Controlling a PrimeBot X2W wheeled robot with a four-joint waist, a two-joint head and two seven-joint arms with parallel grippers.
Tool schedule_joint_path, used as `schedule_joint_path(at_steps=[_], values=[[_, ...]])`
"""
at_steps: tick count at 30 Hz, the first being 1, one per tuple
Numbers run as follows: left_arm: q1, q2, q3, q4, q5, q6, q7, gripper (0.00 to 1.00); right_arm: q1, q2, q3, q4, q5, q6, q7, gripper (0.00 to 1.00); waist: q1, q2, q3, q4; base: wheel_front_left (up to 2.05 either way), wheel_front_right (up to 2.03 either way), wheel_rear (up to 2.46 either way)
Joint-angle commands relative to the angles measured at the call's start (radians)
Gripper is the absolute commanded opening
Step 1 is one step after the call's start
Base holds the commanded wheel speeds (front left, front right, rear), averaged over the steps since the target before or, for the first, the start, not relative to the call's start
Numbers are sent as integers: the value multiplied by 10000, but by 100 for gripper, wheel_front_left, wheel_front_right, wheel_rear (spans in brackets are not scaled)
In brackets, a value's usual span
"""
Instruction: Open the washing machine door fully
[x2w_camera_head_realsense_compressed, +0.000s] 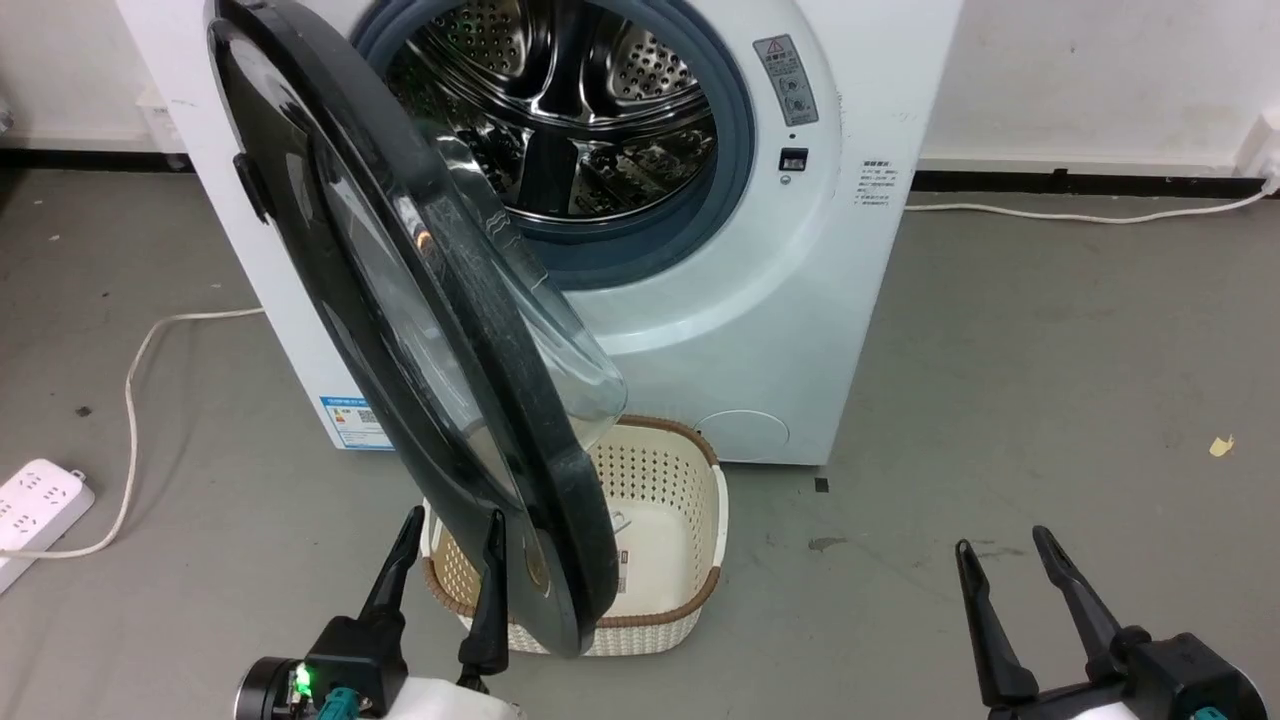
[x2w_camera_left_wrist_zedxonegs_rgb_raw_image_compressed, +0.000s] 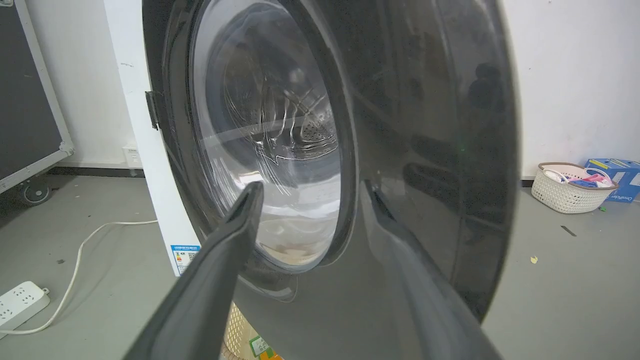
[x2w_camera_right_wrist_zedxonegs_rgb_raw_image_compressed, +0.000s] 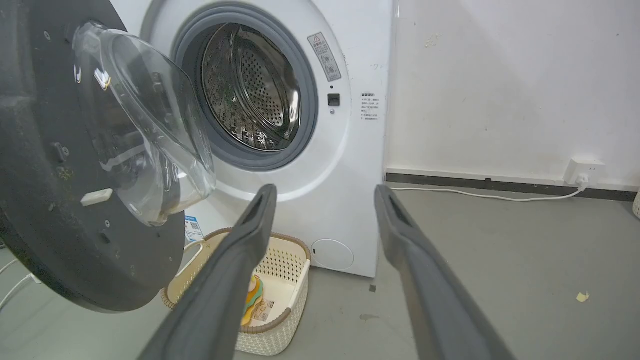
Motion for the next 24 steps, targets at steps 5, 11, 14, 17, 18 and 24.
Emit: schedule_joint_path(at_steps=[5,11,14,17,18,24], values=[[101,14,154,-429,-70,-22,-55,0,144,118,-51,21,-41,10,-42,100,0,0,-9,-40,0,0,0],[-427,14,760,-1995,-704,260,-55,0,97,157,-101,39,11,10,-43,100,0,0,67,-40,0,0,0],[-873,14,935,-3073,-1047,231,-55,0,95,167,-69,69,26,10,-43,100,0,0,106,-34,0,0,0],[-1386,14,804,-3956,-894,189,-55,0,56,174,-22,86,76,10,-43,100,0,0,162,-49,0,0,0],[-1519,14,688,-4126,-831,178,-55,0,43,176,2,93,89,10,-43,100,0,0,161,-61,0,0,0],[-1905,14,-461,-4112,-390,72,-55,0,-8,187,140,186,206,10,-43,100,0,0,151,-170,0,0,0]])
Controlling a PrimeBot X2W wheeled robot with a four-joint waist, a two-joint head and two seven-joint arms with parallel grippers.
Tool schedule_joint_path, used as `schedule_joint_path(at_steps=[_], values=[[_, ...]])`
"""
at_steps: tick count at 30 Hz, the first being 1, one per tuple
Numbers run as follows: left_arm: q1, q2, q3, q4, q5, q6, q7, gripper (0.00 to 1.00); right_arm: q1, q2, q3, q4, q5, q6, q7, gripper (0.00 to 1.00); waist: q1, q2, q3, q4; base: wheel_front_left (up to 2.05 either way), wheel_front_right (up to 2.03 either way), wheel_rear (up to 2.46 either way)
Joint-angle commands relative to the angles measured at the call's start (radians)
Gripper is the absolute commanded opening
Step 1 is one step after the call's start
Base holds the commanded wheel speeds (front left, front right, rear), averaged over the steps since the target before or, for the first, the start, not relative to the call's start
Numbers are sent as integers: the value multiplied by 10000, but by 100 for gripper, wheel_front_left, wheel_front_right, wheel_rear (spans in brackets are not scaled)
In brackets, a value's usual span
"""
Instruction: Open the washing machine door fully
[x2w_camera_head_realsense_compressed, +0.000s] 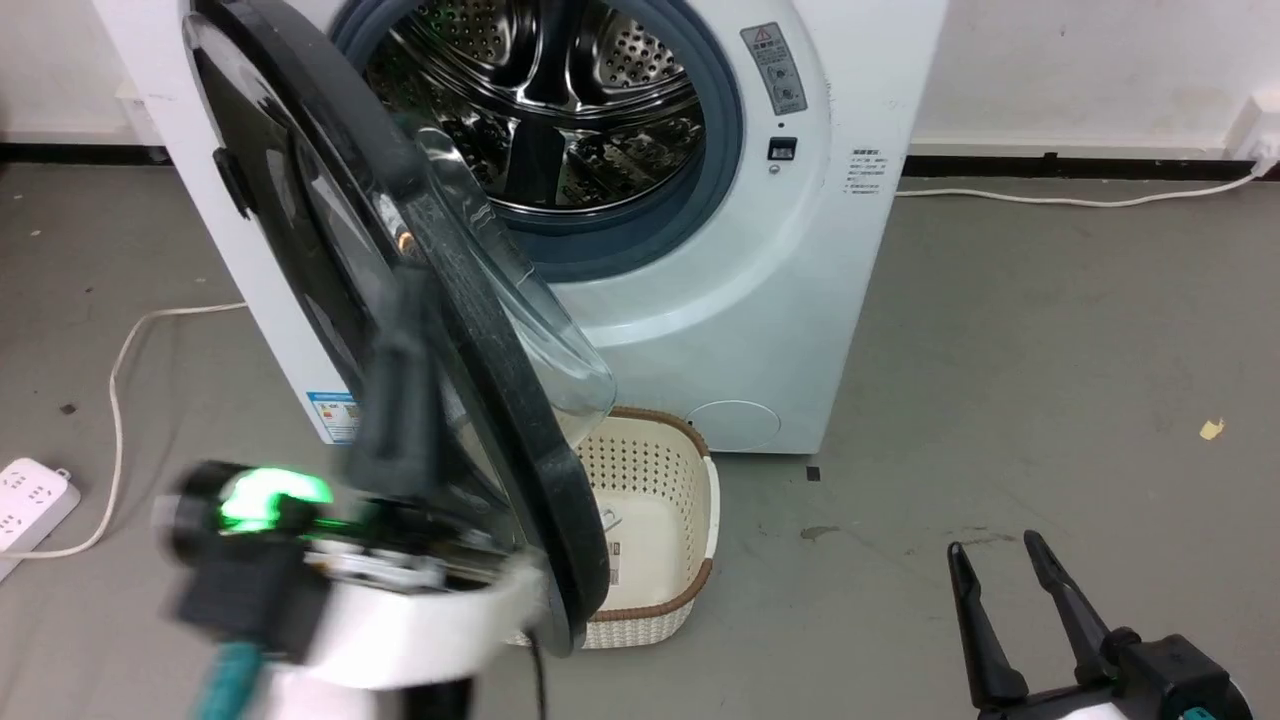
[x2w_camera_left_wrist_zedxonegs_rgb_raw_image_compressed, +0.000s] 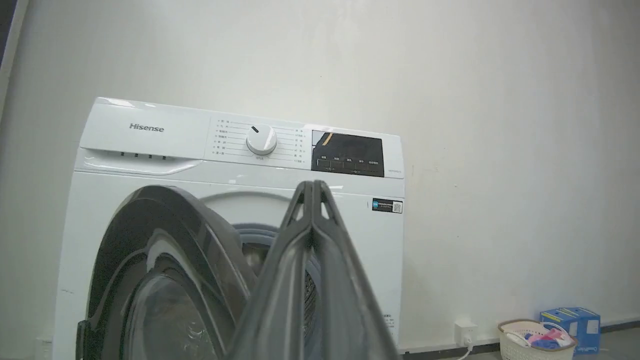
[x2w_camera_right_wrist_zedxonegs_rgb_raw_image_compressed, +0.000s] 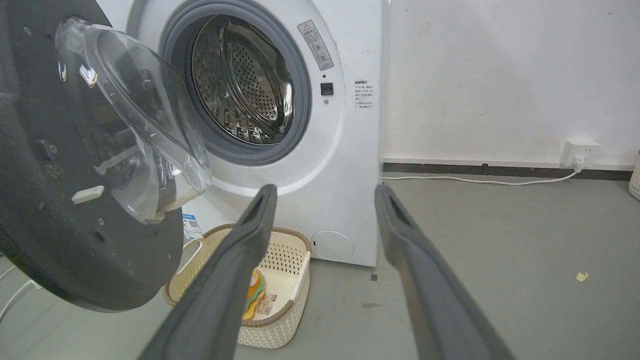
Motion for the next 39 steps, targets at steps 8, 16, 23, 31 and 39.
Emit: schedule_joint_path(at_steps=[8,16,23,31,39], values=[[559,14,-2163,2145,-101,-296,634,0,-49,66,113,190,186,10,-43,100,-1,0,92,-120,0,0,0],[713,14,-2423,3877,-613,386,1008,0,5,72,116,298,241,10,-43,100,-1,0,98,111,0,0,0],[465,79,-2377,4442,-655,375,795,0,61,74,198,357,301,10,-43,100,-1,0,99,771,0,0,0],[456,187,-2271,4467,-751,453,691,0,49,75,234,452,423,10,-43,100,-1,0,113,2105,0,0,0],[662,480,-1963,4282,-859,639,683,0,-17,75,405,615,481,10,-43,100,-1,0,98,3129,0,0,0]])
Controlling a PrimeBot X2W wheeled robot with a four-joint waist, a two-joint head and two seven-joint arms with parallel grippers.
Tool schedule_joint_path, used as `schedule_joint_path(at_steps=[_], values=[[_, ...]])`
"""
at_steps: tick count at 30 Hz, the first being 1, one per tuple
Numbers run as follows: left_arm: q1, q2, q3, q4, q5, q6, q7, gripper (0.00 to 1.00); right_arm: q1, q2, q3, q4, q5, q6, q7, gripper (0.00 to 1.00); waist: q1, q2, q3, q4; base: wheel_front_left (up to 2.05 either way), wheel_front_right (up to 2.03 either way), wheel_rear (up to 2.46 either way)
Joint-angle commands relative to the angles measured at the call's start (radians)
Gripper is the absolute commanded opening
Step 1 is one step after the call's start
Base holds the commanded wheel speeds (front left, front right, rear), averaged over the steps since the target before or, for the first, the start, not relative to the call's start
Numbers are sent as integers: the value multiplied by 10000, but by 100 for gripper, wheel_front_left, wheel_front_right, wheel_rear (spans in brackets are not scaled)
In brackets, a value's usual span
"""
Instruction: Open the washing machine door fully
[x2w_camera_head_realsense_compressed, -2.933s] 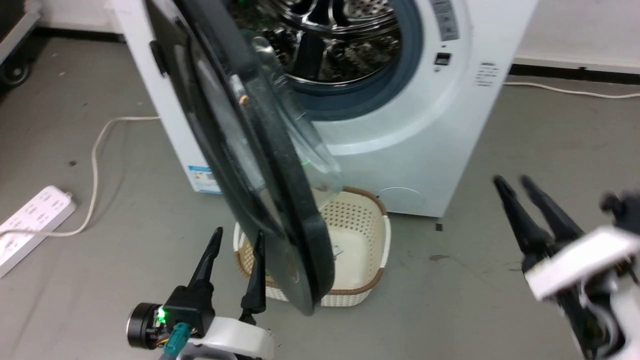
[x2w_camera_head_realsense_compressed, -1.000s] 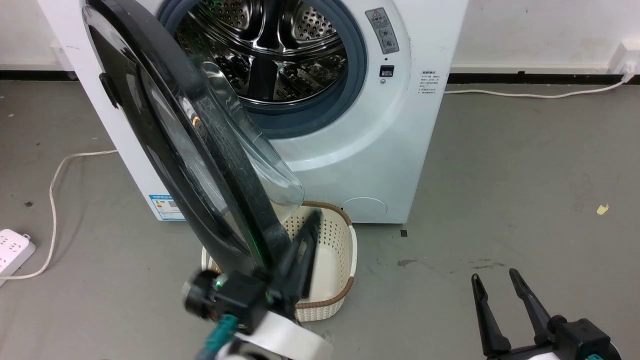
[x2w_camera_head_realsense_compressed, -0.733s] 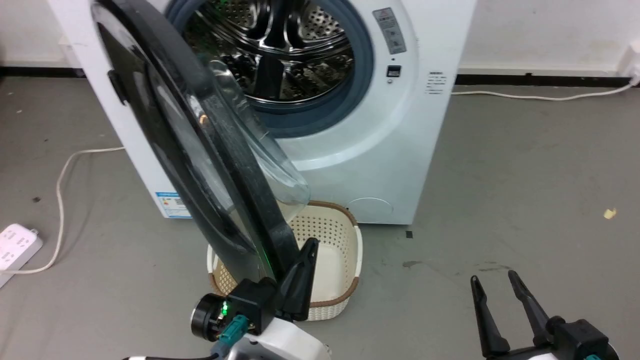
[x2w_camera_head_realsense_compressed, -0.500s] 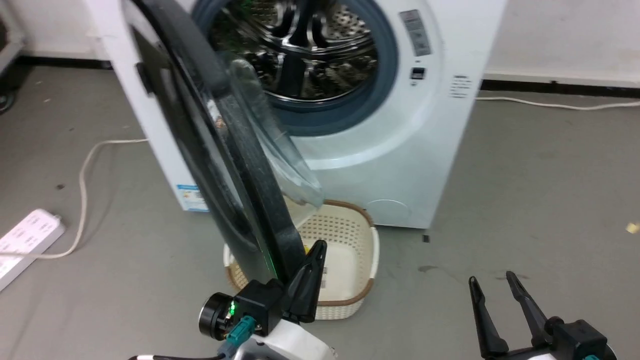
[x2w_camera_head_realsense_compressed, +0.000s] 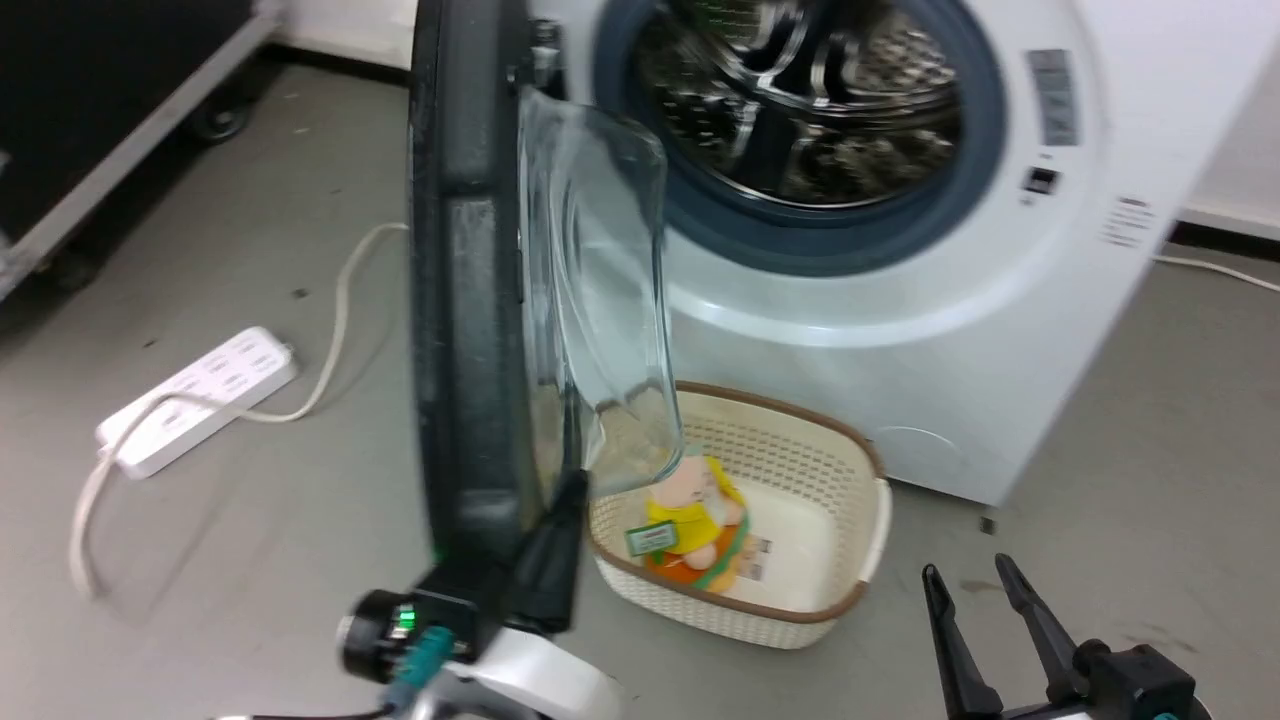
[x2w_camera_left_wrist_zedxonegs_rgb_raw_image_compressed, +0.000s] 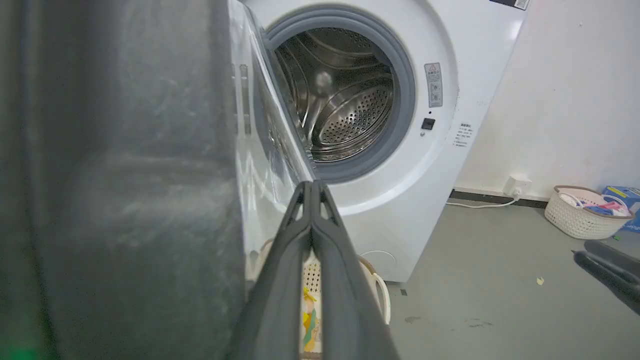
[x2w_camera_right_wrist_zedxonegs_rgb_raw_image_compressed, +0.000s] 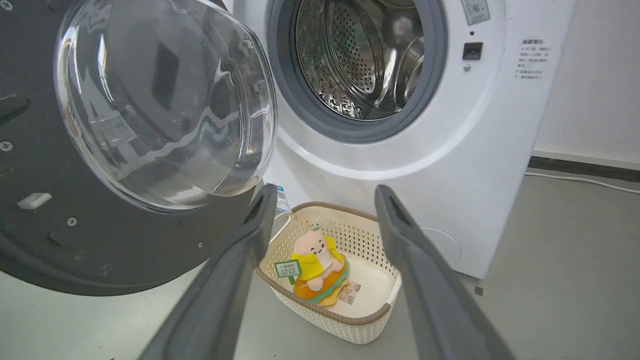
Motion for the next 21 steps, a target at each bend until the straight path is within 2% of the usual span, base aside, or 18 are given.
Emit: schedule_joint_path(at_steps=[1,10,21], values=[[25,173,224,8,-99,108,-27,0,-23,35,20,39,50,10,-43,100,1,0,2,333,0,0,0],[-12,706,1377,-253,-597,498,-109,0,-218,35,116,133,-41,10,-43,100,1,0,480,900,0,0,0],[-595,1511,3584,-94,-1694,905,-346,0,-733,-327,191,176,-288,10,-43,100,1,0,1938,824,0,0,0]])
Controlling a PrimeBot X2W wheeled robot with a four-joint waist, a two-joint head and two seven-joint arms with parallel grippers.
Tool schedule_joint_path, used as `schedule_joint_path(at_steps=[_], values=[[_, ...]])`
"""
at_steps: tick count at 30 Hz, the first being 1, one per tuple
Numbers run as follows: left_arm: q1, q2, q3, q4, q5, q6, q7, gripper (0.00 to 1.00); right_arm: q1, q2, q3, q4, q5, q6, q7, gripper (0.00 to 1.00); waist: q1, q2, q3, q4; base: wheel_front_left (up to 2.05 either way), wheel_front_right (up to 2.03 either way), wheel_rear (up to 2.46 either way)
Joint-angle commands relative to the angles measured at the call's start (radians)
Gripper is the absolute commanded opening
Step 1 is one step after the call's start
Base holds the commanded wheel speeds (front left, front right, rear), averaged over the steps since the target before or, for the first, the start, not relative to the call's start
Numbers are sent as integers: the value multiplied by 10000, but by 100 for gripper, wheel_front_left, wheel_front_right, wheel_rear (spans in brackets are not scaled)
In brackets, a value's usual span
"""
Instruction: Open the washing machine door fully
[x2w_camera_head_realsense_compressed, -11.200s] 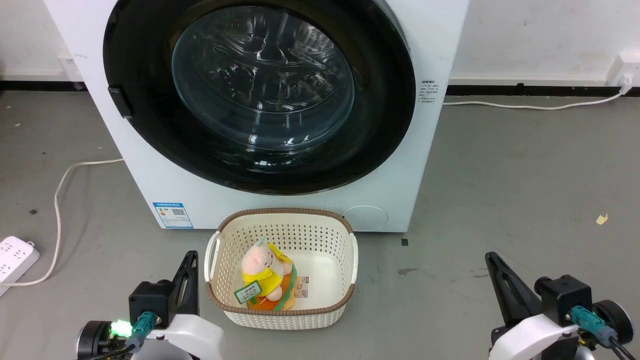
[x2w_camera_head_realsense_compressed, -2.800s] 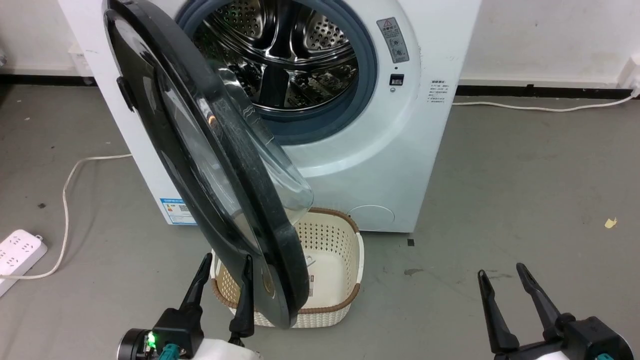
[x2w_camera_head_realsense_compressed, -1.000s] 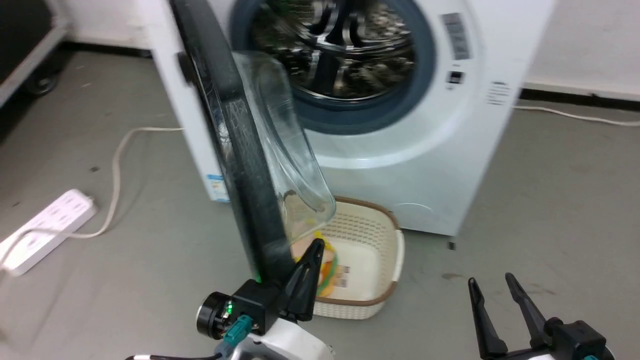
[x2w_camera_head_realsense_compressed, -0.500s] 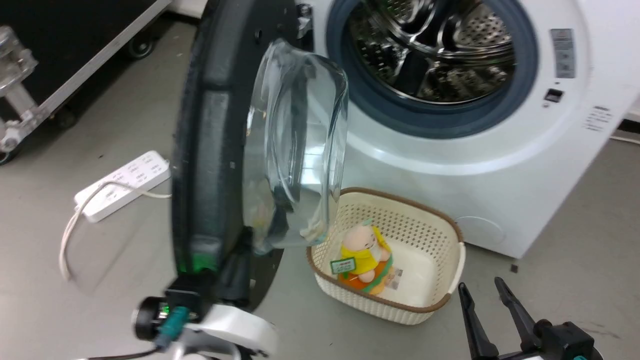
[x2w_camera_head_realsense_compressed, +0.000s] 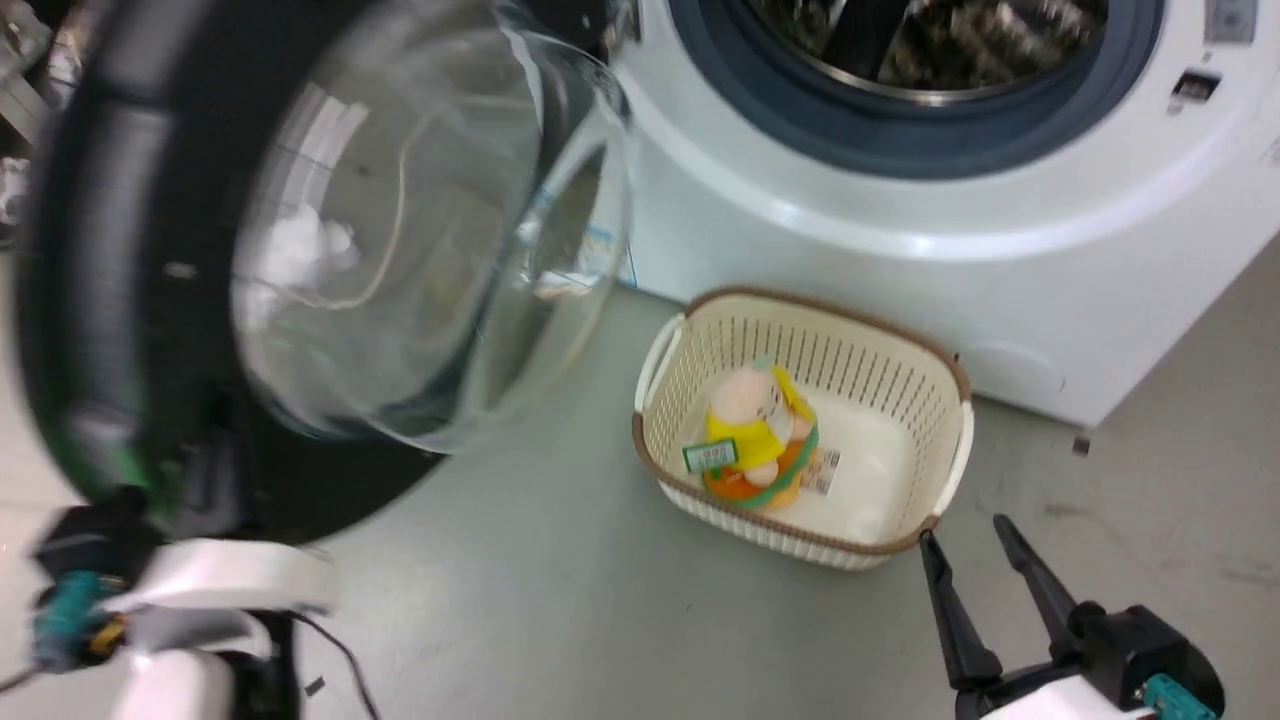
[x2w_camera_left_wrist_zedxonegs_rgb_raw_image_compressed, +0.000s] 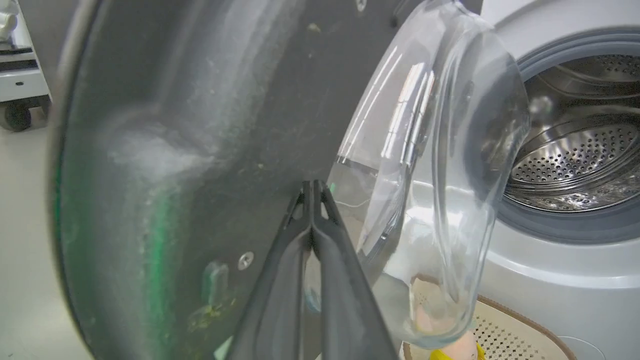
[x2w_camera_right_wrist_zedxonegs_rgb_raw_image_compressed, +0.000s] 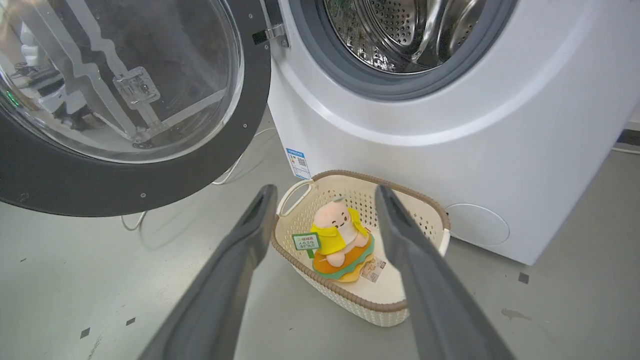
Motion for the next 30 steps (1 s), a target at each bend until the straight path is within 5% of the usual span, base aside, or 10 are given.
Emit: schedule_joint_path(at_steps=[1,14,30], values=[[-172,75,205,68,-138,47,-106,0,-122,-104,15,5,-24,10,-43,100,-1,0,354,-74,0,0,0],[-1640,1798,2574,1946,-1468,-440,-274,0,-623,-752,-127,-203,-206,10,-43,100,-1,0,1668,-374,0,0,0],[-3484,2718,2653,4721,-1649,-1413,-407,0,-815,-887,-139,-370,-226,10,87,100,-1,0,2007,-574,0,0,0]])
